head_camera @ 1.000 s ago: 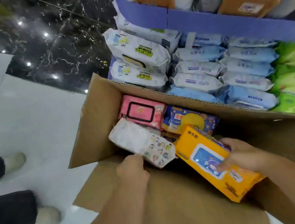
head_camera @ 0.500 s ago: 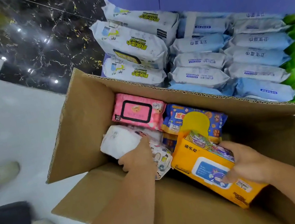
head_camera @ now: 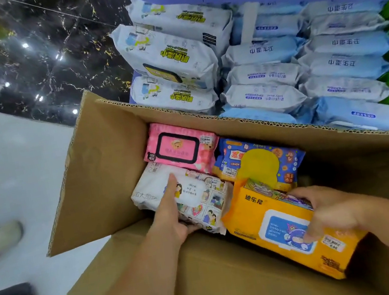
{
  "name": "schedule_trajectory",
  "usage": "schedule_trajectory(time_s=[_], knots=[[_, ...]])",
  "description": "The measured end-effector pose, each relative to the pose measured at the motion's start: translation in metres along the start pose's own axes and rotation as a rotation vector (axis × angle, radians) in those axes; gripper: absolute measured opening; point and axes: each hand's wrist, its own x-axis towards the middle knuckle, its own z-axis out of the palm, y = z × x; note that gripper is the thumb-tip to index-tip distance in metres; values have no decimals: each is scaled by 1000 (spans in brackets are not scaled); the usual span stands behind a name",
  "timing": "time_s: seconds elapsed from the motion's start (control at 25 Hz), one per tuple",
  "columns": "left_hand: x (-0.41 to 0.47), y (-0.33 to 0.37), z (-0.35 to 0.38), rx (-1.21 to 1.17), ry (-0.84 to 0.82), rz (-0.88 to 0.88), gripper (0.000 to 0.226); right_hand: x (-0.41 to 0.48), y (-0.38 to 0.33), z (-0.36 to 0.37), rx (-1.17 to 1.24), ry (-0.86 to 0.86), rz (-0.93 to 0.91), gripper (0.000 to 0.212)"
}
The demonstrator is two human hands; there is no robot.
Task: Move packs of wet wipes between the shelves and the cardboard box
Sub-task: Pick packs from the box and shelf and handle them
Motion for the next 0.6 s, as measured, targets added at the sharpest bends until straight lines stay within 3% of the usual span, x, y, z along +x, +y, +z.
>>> schedule_trajectory(time_s=[0.24, 0.36, 0.44, 0.52, 0.6], knots=[[10, -16, 9, -198, 36, 142, 67, -25, 18, 4, -23, -36, 125, 66], [12, -13, 12, -114, 85, 137, 69, -31, 17, 11, -99, 96, 252, 64], [11, -10, 13, -85, 132, 121, 65, -33, 6, 13, -114, 82, 372, 62], [6, -3, 17, -74, 139, 100, 57, -31, 5, 14, -19, 91, 454, 61], [6, 0, 18, -40, 126, 88, 57, -14, 18, 16, 76, 223, 474, 69]])
